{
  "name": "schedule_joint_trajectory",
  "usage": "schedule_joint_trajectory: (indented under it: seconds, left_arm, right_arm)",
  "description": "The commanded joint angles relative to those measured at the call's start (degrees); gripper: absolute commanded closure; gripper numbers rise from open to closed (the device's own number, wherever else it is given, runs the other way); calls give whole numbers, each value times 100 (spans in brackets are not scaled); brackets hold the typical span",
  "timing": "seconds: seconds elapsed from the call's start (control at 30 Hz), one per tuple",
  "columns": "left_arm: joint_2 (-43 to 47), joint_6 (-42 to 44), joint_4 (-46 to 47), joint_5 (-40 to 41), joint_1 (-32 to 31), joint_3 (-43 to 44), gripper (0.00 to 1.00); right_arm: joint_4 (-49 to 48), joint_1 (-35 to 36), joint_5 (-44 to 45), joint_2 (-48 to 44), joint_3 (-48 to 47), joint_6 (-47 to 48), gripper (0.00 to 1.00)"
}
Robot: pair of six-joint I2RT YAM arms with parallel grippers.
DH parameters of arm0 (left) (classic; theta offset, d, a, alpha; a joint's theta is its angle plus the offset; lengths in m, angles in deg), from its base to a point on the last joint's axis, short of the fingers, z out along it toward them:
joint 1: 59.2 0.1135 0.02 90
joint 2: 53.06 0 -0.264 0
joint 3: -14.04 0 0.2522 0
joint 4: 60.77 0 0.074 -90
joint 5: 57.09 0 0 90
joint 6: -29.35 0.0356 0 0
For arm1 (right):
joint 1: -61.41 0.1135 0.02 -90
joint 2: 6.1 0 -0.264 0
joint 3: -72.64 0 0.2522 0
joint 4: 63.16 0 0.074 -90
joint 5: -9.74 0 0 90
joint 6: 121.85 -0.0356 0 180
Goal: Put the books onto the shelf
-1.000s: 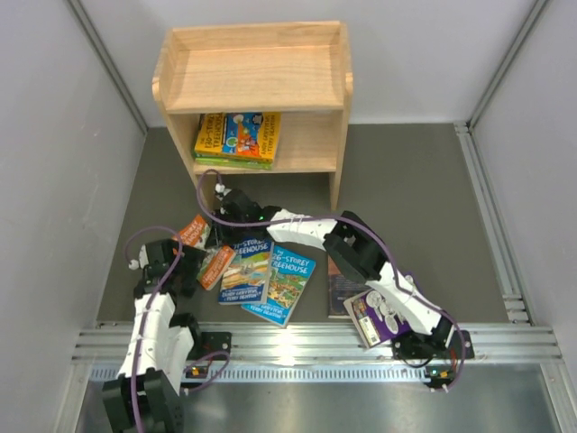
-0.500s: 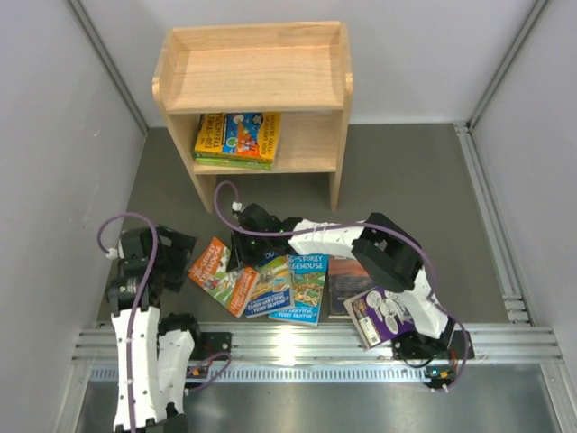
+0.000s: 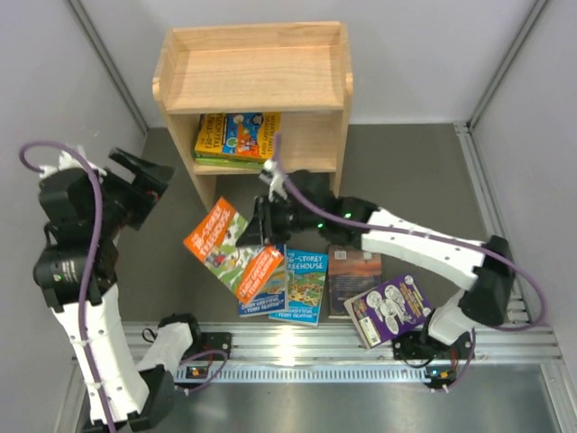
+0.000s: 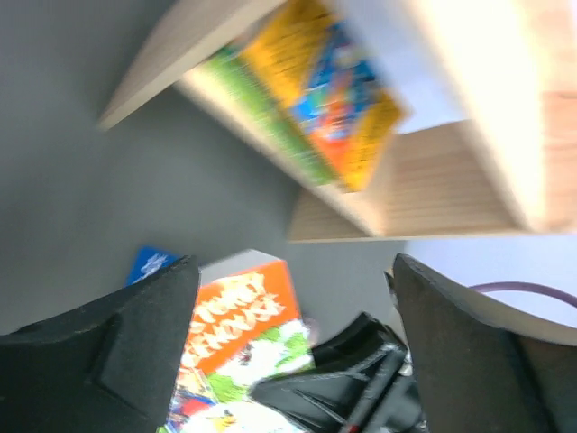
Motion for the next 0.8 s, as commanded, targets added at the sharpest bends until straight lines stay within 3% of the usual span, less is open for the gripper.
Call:
schedule_joint_trajectory:
  seconds: [0.0,0.1,0.2,0.3,0.47,0.5,0.63,0.77]
  left_arm:
    - [-909,341,289,-756,-11,1400,10]
    - [-1631,-43,587,-1474,-11,2509,16]
    - [-1958,-736,1728,-2501,-11,2617,16]
    - [-2292,-933,2293,-2787,-54,2748,15]
    - [-2872,-1004,2619,-2376,-1081,3211,5]
    - [-3213,-934,2401,-2174,-1727,3405,5]
    - [-4006,-977,1960,-1444,-2504,4224,1]
    - [-4253,-960,1977,-890,-3112,4295,1]
  right_arm:
    - [-292,-492,371,-1034,-505,-820,100]
    - [-222,-905,504,-1325,-1014,-1049,100]
    - [-91,-1493,670,-1387,-1638,-1496,100]
    - [-55,-1854,846,-1308,-2051,-1718,100]
    - [59,-2172,1014,-1019,-2571,-1946,100]
    - [94,-2277,997,-966,-2763,-2069,100]
    - [384,-2436,970,-580,-3335,-2263,100]
    - [613,-2515,970,-350,-3714,-2342,100]
